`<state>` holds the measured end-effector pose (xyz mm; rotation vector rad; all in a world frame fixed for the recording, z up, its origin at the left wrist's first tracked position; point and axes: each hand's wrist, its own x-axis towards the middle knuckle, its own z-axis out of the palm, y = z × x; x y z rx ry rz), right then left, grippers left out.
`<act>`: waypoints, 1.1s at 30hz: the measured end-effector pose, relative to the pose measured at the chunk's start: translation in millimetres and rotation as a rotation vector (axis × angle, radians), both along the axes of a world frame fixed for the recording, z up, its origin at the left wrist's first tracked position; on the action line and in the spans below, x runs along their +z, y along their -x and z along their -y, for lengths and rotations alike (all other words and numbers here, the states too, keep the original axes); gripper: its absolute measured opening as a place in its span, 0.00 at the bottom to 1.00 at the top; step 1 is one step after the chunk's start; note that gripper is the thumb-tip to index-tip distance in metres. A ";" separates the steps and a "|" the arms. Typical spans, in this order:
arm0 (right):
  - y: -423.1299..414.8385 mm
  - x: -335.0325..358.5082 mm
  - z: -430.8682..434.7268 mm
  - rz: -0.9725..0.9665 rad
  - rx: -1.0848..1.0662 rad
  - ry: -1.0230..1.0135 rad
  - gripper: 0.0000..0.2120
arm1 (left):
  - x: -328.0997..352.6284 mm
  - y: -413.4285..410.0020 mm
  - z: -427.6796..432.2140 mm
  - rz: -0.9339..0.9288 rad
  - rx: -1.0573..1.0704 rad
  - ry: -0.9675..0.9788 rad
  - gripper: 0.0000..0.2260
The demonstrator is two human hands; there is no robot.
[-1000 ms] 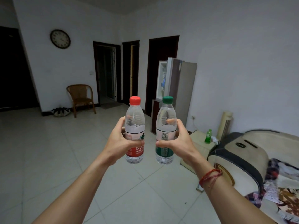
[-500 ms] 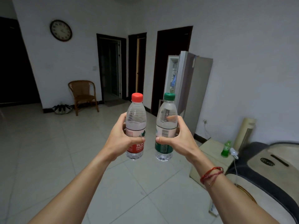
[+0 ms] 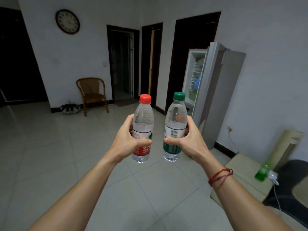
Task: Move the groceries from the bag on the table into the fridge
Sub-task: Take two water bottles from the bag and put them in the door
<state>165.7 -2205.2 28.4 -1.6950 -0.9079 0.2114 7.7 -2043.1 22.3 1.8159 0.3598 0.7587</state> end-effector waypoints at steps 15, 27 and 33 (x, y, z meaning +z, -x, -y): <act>-190.2 6.4 -234.6 -0.022 -0.056 0.010 0.34 | 10.1 -207.2 -240.7 0.019 -0.034 0.011 0.35; -363.8 -12.0 -370.9 -0.043 -0.096 0.011 0.34 | -6.8 -382.2 -386.8 0.018 -0.055 0.023 0.36; -472.4 -8.1 -445.2 -0.055 -0.112 0.016 0.34 | 1.4 -493.3 -462.9 0.015 -0.082 0.032 0.37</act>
